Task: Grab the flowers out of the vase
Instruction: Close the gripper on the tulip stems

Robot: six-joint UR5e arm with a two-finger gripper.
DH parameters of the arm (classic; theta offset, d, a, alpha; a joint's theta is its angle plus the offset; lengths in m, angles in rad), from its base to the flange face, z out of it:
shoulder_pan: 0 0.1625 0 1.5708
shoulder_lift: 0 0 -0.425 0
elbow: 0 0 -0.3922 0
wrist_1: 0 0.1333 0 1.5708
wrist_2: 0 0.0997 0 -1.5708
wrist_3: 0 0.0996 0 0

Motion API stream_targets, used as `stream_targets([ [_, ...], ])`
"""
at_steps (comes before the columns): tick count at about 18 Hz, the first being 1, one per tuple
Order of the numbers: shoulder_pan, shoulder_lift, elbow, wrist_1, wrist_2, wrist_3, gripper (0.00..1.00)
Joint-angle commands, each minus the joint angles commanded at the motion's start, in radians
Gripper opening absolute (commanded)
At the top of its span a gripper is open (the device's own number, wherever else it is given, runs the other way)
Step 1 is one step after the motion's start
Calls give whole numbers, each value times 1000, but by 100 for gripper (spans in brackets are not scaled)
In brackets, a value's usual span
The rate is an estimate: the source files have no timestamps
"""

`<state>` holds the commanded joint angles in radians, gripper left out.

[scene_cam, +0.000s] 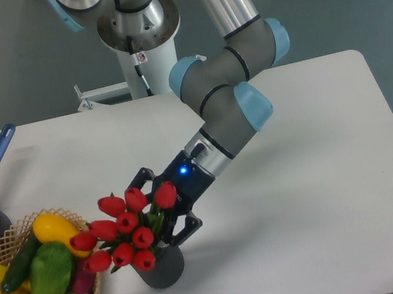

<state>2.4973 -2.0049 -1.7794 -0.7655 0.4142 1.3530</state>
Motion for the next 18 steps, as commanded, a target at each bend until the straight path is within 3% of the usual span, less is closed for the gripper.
stream_targets([
  [3, 2, 2, 3, 0, 0, -2, 66],
  [7, 2, 2, 2, -2, 0, -11, 50],
  [11, 5, 3, 3, -2, -2, -11, 41],
  [18, 14, 3, 2, -2, -2, -12, 36],
])
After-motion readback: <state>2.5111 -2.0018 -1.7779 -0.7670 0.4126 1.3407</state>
